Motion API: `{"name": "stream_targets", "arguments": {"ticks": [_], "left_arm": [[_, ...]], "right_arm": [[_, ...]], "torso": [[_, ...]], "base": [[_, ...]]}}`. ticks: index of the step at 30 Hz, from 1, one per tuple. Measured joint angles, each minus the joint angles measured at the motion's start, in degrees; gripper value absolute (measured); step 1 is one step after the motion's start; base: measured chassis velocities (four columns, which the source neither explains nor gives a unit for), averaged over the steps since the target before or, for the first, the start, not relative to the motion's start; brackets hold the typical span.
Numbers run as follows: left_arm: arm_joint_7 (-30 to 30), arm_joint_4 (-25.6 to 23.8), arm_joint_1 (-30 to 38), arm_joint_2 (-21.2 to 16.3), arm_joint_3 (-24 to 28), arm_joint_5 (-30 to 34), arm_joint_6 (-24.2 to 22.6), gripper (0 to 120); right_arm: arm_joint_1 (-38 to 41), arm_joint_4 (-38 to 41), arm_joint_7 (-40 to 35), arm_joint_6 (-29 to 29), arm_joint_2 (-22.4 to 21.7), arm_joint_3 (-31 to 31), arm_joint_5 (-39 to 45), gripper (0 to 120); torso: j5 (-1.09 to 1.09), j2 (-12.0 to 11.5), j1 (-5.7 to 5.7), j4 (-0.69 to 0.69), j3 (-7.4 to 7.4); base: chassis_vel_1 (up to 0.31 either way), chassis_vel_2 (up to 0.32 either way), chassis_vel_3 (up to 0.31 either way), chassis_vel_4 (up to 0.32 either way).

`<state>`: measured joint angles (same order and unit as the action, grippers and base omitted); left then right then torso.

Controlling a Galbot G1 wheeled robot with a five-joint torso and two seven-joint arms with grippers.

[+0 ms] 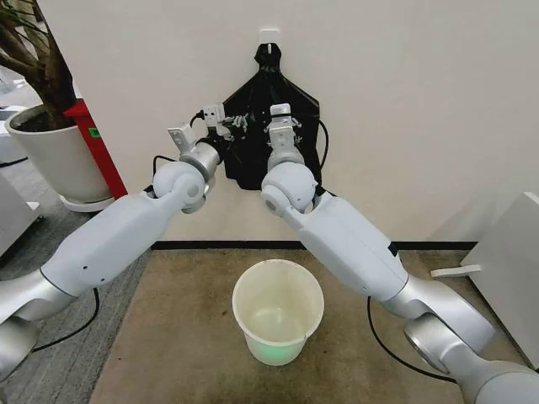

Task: Place the garbage bag over the trash bin.

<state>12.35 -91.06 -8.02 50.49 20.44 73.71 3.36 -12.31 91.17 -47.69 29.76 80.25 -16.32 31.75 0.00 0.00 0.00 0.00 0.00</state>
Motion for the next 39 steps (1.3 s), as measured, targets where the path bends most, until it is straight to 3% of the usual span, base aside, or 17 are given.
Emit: {"name": "stream_targets", "arguments": {"ticks": [9,23,36,39], "left_arm": [[0.1,-1.1,-1.2,-0.8,-2.3,-0.1,0.1,0],[-2.0,-4.1,-5.7,-3.4,-11.0,-1.3,1.4,0],[0.3,-12.1,-13.3,-4.1,-15.2,-0.4,1.4,0],[3.3,-16.5,-17.3,-4.0,-17.0,2.1,1.0,0]], "right_arm": [[-0.2,0.1,0.0,-0.1,0.4,-0.1,-0.1,0],[-0.6,2.6,0.4,-0.2,-1.3,1.1,-0.5,0],[-3.4,11.3,0.2,1.9,-4.9,2.2,1.1,0],[-5.7,16.0,0.2,3.0,-7.0,3.1,2.4,0]], "torso": [[0.0,0.0,0.0,0.0,0.0],[0.01,0.0,0.0,0.0,0.0],[0.0,0.0,0.0,0.0,0.0],[0.02,0.0,0.0,0.0,-0.01]], "base": [[0.0,0.0,0.0,0.0],[0.0,0.0,0.0,0.0],[0.0,0.0,0.0,0.0],[0.0,0.0,0.0,0.0]]}}
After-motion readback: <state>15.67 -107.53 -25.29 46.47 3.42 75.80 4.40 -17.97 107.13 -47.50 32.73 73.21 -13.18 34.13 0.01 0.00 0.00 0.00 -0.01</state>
